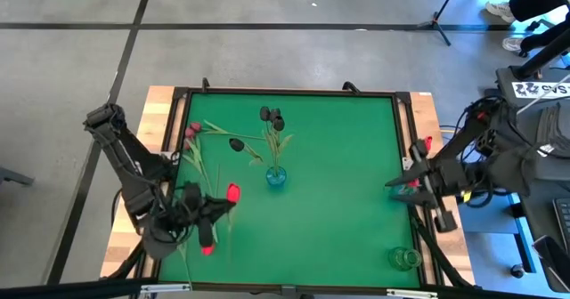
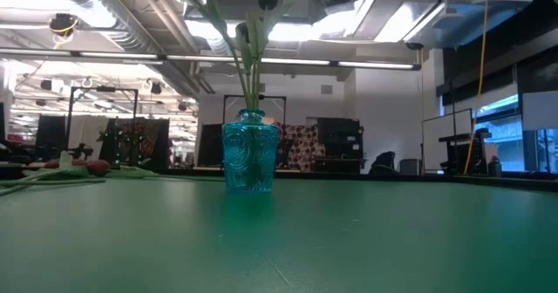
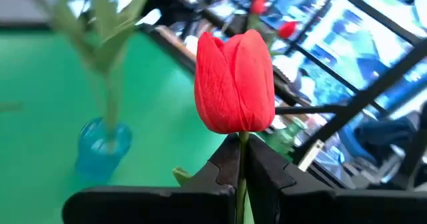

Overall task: Sort flowers into vase by color
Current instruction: Put the red flower into the right blue vase

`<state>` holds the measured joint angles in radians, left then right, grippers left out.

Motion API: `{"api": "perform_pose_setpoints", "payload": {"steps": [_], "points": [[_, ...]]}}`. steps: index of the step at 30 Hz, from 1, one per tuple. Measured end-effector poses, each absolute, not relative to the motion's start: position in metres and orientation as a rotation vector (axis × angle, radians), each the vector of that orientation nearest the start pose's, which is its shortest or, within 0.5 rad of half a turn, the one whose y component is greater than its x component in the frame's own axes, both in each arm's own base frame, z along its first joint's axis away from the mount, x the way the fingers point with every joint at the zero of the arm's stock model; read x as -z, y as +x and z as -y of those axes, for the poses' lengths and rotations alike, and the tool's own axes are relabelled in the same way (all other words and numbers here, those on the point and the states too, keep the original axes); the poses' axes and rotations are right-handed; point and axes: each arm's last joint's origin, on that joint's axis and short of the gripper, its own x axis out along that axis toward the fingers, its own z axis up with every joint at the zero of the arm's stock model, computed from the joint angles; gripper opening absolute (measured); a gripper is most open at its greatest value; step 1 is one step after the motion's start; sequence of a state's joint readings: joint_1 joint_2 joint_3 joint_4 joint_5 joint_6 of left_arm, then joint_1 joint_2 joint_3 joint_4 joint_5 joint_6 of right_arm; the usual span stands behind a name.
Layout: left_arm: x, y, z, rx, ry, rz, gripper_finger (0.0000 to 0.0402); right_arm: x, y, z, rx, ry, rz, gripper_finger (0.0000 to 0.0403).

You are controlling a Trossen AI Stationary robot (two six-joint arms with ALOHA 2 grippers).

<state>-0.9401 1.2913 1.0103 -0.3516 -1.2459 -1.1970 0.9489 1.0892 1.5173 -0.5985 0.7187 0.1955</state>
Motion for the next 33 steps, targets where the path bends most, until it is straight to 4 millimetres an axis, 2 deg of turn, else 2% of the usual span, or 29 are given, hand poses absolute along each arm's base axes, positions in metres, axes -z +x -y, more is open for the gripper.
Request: {"api": "perform_pose_setpoints", "payload": {"steps": [4, 9, 14, 19, 25, 30, 33], "points": [[-0.308, 0.187, 0.203, -0.361, -0.498, -0.069, 0.0011, -0.471, 0.135, -0.157, -0.255, 0.034, -0.156, 0.0111], [-0.312, 0.215, 0.209, -0.214, -0.424, -0.081, 0.0011, -0.466, 0.151, -0.178, -0.232, -0.036, -0.127, 0.0111], [-0.323, 0.24, 0.202, -0.061, -0.368, 0.001, 0.0011, -0.466, 0.158, -0.19, -0.291, -0.041, -0.091, 0.0111], [-0.339, 0.247, 0.196, 0.072, -0.326, 0.119, 0.0011, -0.46, 0.163, -0.199, -0.333, 0.01, -0.119, 0.0114], [-0.348, 0.25, 0.195, 0.12, -0.287, 0.208, 0.0011, -0.445, 0.178, -0.214, -0.308, 0.007, -0.172, 0.0167], [-0.355, 0.271, 0.2, 0.105, -0.212, 0.234, 0.0011, -0.438, 0.205, -0.214, -0.24, 0.028, -0.155, 0.0228], [-0.362, 0.283, 0.205, 0.086, -0.152, 0.252, 0.0011, -0.436, 0.222, -0.208, -0.209, 0.051, -0.138, 0.0246]]}}
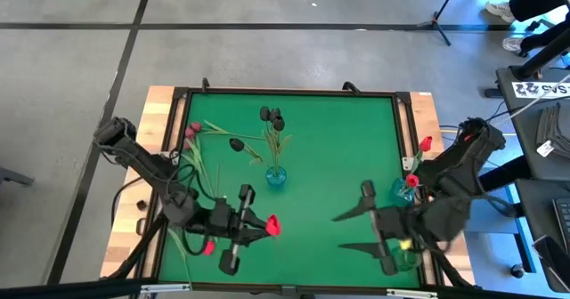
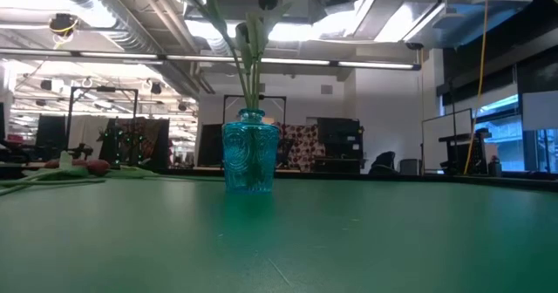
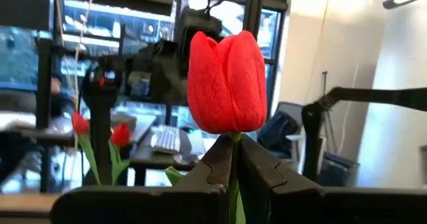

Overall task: Sort flowers into vase by color
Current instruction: Put the red flower into the right blue vase

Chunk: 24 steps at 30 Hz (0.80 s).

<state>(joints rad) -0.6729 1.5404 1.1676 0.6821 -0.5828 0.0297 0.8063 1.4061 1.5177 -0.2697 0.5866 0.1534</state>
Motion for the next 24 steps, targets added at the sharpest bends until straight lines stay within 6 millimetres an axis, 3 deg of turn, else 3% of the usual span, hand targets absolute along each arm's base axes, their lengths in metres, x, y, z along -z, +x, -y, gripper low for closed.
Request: {"api": "perform_pose_setpoints", "payload": {"steps": [11, 19, 24], "points": [[-0.38, 0.314, 0.204, 0.051, -0.099, 0.302, 0.0011, -0.425, 0.258, -0.201, -0.293, 0.152, -0.157, 0.025], [-0.374, 0.347, 0.199, 0.039, -0.091, 0.299, 0.0011, -0.427, 0.268, -0.189, -0.284, 0.142, -0.142, 0.025], [-0.376, 0.354, 0.195, 0.021, -0.098, 0.31, 0.0011, -0.427, 0.271, -0.185, -0.303, 0.136, -0.146, 0.0249]]}}
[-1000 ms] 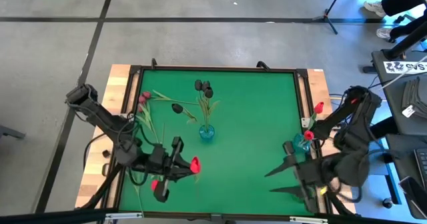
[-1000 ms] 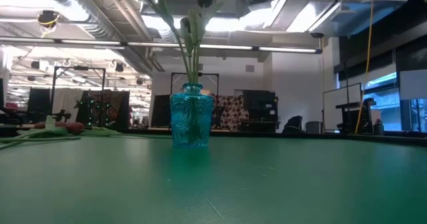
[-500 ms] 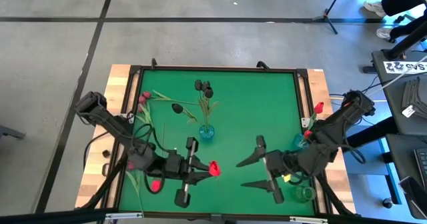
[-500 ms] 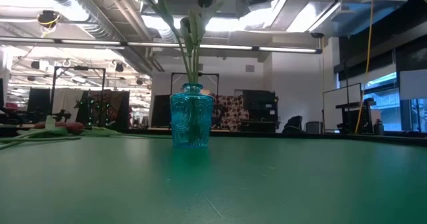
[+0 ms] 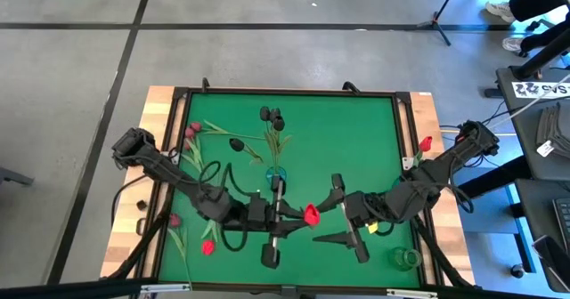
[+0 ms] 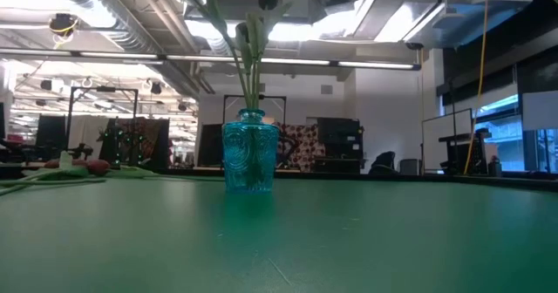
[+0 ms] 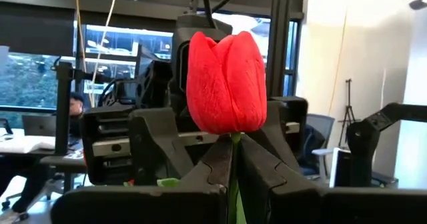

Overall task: Sort flowers into vase by color
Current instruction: Put the red flower into the right blue vase

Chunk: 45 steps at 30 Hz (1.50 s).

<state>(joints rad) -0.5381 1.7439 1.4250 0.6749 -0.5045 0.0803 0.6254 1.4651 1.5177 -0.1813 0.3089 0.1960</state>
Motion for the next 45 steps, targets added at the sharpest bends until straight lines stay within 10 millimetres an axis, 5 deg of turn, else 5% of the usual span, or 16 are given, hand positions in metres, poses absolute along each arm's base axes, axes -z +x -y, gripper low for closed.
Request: {"api": "perform_pose_setpoints", "payload": {"steps": [6, 18, 23, 28, 33, 39, 45], "points": [[-0.38, 0.354, 0.193, 0.014, -0.118, 0.345, 0.0011, -0.427, 0.271, -0.185, -0.274, 0.088, -0.134, 0.0213], [-0.379, 0.355, 0.191, -0.016, -0.148, 0.335, 0.0016, -0.427, 0.273, -0.181, -0.19, 0.085, -0.126, 0.0078], [-0.375, 0.352, 0.194, -0.089, -0.118, 0.278, 0.0052, -0.426, 0.273, -0.18, -0.176, 0.081, -0.132, 0.001], [-0.38, 0.334, 0.213, -0.079, -0.054, 0.252, 0.0103, -0.432, 0.267, -0.18, -0.188, 0.084, -0.129, 0.0019], [-0.397, 0.282, 0.245, -0.019, 0.026, 0.161, 0.0136, -0.456, 0.228, -0.181, -0.151, 0.066, -0.213, 0.0007], [-0.384, 0.223, 0.294, 0.143, 0.045, 0.018, 0.0143, -0.484, 0.15, -0.176, -0.043, 0.016, -0.363, 0.0004], [-0.377, 0.197, 0.316, 0.194, 0.02, -0.007, 0.0143, -0.496, 0.09, -0.167, -0.08, -0.061, -0.384, 0.0004]]}}
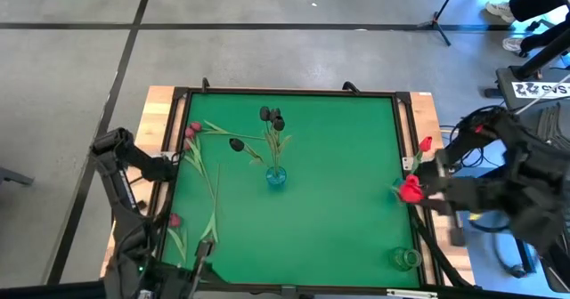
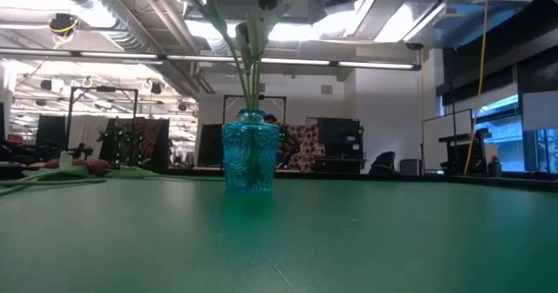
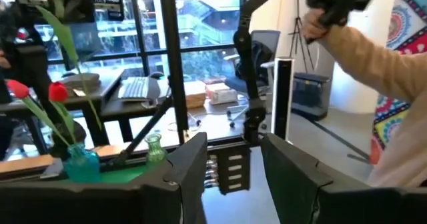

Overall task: Sort flowers into vase by color
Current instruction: Put the red flower into the right blue vase

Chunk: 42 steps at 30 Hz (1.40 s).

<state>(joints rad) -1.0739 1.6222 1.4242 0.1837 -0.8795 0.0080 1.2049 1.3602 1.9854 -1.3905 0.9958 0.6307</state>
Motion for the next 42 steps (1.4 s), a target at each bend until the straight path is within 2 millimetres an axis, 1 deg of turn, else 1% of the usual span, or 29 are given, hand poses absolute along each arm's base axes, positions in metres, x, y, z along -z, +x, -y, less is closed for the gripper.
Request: {"api": "perform_pose_setpoints", "payload": {"steps": [2, 5, 9, 13, 16, 19, 22, 25, 28, 35, 38, 42], "points": [[-0.377, 0.194, 0.318, 0.201, 0.014, -0.007, 0.0143, -0.492, 0.078, -0.166, -0.133, -0.104, -0.421, 0.0003], [-0.377, 0.193, 0.318, 0.202, 0.012, -0.007, 0.0143, -0.486, 0.065, -0.164, -0.172, -0.133, -0.482, 0.0003], [-0.377, 0.198, 0.315, 0.185, 0.01, -0.007, 0.0143, -0.481, 0.055, -0.164, -0.209, -0.121, -0.476, 0.0002], [-0.375, 0.208, 0.309, 0.154, -0.006, -0.019, 0.0144, -0.474, 0.048, -0.158, -0.221, -0.133, -0.464, 0.0002], [-0.373, 0.216, 0.303, 0.129, -0.037, -0.033, 0.0144, -0.465, 0.046, -0.149, -0.216, -0.14, -0.471, 0.0001], [-0.372, 0.223, 0.298, 0.108, -0.057, -0.047, 0.0144, -0.456, 0.044, -0.136, -0.196, -0.102, -0.477, 0.0001], [-0.37, 0.226, 0.296, 0.098, -0.057, -0.061, 0.0144, -0.444, 0.042, -0.121, -0.184, -0.048, -0.502, 0.0001], [-0.369, 0.226, 0.296, 0.099, -0.052, -0.066, 0.0144, -0.433, 0.04, -0.111, -0.184, -0.023, -0.534, 0.0001], [-0.368, 0.224, 0.297, 0.103, -0.066, -0.072, 0.0144, -0.429, 0.039, -0.104, -0.189, -0.026, -0.54, 0.0001], [-0.368, 0.225, 0.296, 0.098, -0.09, -0.077, 0.0144, -0.429, 0.039, -0.1, -0.218, -0.22, -0.484, 0.0001], [-0.368, 0.229, 0.293, 0.084, -0.091, -0.077, 0.0144, -0.429, 0.038, -0.1, -0.249, -0.266, -0.501, 0.0001], [-0.368, 0.237, 0.287, 0.055, -0.117, -0.075, 0.0144, -0.428, 0.038, -0.101, -0.267, -0.282, -0.515, 0.0001]]}}
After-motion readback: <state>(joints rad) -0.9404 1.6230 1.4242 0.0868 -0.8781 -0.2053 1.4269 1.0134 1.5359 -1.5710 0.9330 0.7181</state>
